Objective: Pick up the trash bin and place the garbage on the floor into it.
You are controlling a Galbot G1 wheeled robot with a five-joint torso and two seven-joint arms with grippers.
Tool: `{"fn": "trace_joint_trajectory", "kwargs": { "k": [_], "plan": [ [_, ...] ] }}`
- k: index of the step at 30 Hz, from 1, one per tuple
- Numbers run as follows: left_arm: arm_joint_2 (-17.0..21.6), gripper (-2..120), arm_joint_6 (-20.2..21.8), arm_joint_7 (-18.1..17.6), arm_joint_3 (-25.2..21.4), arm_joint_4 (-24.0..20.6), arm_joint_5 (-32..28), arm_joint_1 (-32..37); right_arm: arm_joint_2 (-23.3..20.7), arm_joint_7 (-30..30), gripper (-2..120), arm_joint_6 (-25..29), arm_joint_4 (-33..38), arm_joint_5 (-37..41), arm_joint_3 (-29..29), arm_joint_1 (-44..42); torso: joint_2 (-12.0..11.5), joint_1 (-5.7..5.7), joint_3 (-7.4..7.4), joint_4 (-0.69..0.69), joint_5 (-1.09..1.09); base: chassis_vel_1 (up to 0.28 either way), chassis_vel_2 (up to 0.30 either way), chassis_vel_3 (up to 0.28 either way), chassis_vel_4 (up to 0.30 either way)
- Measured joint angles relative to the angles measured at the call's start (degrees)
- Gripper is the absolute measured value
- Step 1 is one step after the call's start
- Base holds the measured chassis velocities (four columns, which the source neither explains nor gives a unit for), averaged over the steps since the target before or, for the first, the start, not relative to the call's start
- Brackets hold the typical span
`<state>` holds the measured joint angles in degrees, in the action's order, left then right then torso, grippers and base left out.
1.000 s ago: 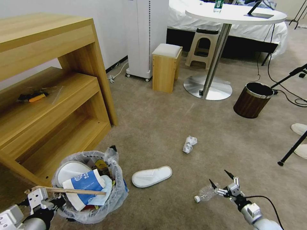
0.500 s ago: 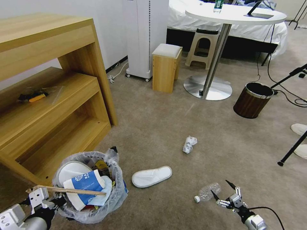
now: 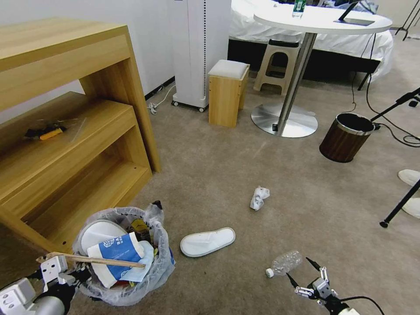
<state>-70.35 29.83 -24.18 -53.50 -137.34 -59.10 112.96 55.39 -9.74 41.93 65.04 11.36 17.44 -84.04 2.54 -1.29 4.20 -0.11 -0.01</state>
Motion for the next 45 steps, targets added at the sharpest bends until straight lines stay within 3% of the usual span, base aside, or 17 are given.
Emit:
{"fn": "trace_joint_trajectory", "kwargs": {
  "k": [9,22,28,45],
  "plan": [
    [0.9,0,0.0,0.2,0.5,-0.1,0.2,0.7,6.0,2.2,100,-0.3,0.0,0.8,2.1,-1.8,0.0,0.00,0.00,0.00,0.01,0.000,0.000,0.000,0.000],
    [2.4,0,-0.1,0.3,0.2,-0.2,-1.0,0.7,6.3,3.1,100,-1.9,0.6,3.2,2.2,-1.6,0.0,0.00,0.00,0.00,0.02,0.000,0.000,0.000,0.000],
    [3.0,0,-0.1,0.1,0.5,0.1,-1.0,1.0,11.3,4.4,100,-2.2,-0.5,5.5,2.5,-1.6,0.0,0.00,0.00,0.00,0.02,0.000,0.000,0.000,0.000],
    [4.8,0,-0.2,-0.1,0.2,0.3,-2.3,1.3,16.6,9.6,100,-4.1,-1.8,6.4,2.0,-1.0,0.0,-0.01,0.00,0.01,-0.07,0.000,0.000,0.000,0.000]
  ]
}}
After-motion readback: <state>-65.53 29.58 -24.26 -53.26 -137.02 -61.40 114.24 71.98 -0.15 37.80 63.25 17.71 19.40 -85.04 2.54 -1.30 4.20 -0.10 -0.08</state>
